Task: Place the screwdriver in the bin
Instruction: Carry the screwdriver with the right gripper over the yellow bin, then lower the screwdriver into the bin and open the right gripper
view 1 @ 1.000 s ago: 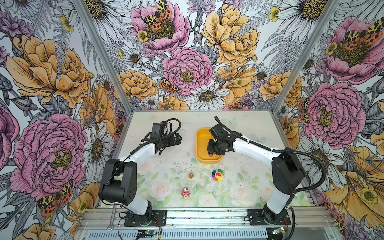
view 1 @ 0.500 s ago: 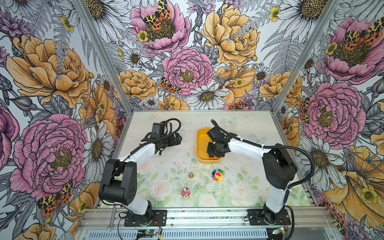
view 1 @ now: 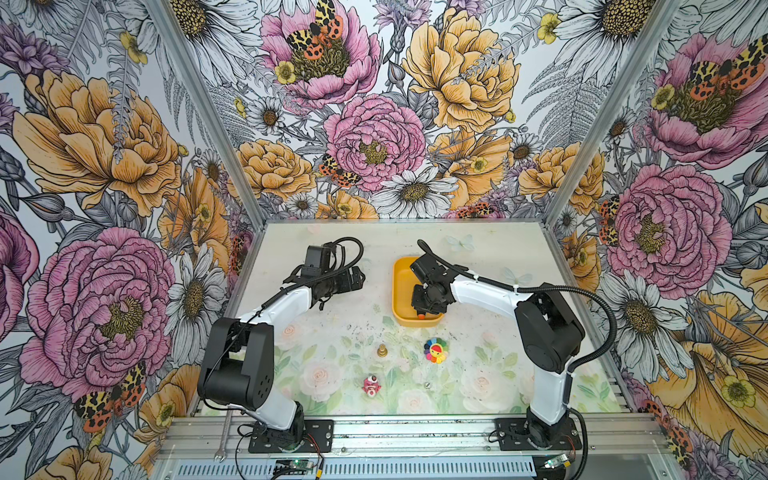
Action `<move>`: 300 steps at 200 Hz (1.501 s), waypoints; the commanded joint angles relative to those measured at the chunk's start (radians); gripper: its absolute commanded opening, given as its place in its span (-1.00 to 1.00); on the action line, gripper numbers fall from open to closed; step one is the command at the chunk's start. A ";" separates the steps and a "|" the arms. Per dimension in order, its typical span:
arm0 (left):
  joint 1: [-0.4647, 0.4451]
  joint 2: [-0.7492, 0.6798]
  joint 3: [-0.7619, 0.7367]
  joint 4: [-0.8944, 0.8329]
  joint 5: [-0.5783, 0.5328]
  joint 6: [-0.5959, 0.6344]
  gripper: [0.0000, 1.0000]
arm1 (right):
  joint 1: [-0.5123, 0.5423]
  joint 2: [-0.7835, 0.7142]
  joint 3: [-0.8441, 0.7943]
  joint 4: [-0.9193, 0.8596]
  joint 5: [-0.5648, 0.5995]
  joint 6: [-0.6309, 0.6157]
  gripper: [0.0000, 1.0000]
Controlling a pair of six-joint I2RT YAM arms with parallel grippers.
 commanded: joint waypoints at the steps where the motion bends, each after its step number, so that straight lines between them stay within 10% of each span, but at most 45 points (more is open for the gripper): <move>1: -0.006 0.013 0.015 0.002 0.023 -0.005 0.97 | 0.007 0.021 0.031 -0.007 0.024 -0.017 -1.00; 174: -0.007 0.023 0.009 -0.002 0.025 0.001 0.98 | 0.007 0.083 0.037 -0.013 0.026 -0.023 -0.95; 300: -0.012 0.022 0.005 -0.003 0.028 0.000 0.97 | 0.009 0.080 0.037 -0.013 0.035 -0.043 -0.32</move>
